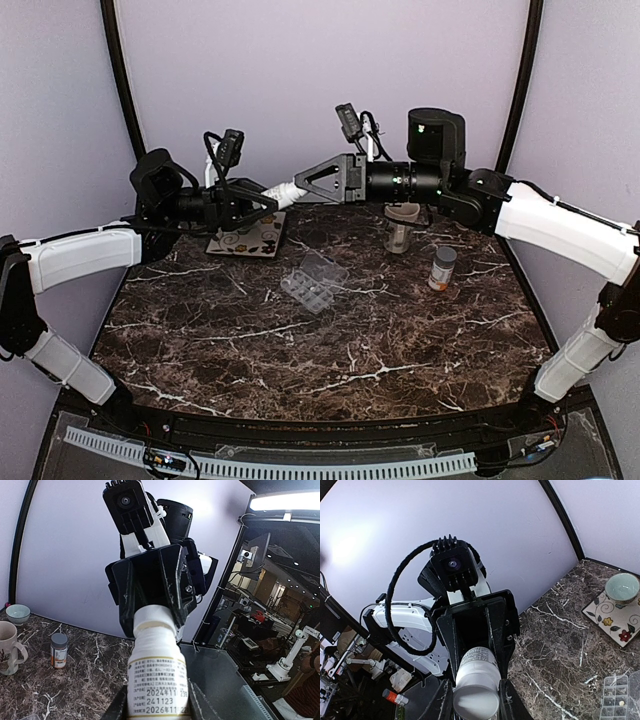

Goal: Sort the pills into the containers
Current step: Close the lid of the pill bottle on the pill bottle.

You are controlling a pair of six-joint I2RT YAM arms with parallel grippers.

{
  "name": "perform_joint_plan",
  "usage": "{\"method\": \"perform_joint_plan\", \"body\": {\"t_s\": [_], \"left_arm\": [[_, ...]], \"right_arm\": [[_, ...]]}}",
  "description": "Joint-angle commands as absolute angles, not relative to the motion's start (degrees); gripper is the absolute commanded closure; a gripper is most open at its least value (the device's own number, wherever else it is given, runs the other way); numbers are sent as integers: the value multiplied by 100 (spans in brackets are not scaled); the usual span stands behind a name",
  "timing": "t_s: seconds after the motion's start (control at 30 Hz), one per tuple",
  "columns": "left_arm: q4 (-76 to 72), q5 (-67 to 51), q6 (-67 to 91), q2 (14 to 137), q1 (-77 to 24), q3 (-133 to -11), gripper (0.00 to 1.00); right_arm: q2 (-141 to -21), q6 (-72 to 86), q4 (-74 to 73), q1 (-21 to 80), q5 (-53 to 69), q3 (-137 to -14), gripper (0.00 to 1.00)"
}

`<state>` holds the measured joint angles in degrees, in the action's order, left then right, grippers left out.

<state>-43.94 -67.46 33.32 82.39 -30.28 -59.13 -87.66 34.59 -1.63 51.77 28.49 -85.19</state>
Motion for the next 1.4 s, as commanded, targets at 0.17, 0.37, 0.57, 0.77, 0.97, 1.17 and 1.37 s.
{"method": "perform_joint_plan", "body": {"t_s": [0.17, 0.37, 0.57, 0.77, 0.97, 1.17, 1.37], "left_arm": [[-4534, -6734, 3334, 8251, -3128, -6278, 100], [-4518, -6728, 3336, 8261, -3128, -6321, 100], [-4509, -6718, 3327, 8271, -3124, -6337, 100], [-4462, -6703, 3287, 8270, -3129, -6378, 100], [-4468, -6665, 3265, 8288, -3129, -6411, 100], [-4473, -6636, 3260, 8312, -3126, -6496, 100], [-4496, -6631, 3303, 8336, -3127, -6561, 100]], "right_arm": [[-8878, 3480, 58, 5398, 2979, -8557, 100], [-8842, 3488, 82, 5447, 2973, -8508, 100], [-8833, 3480, 71, 5501, 2964, -8500, 100], [-8824, 3472, 71, 5561, 2967, -8481, 100], [-8788, 3450, 9, 5605, 2933, -8446, 100], [-8695, 3475, 52, 5624, 2928, -8266, 100], [-8632, 3453, 31, 5625, 2896, -8154, 100]]}}
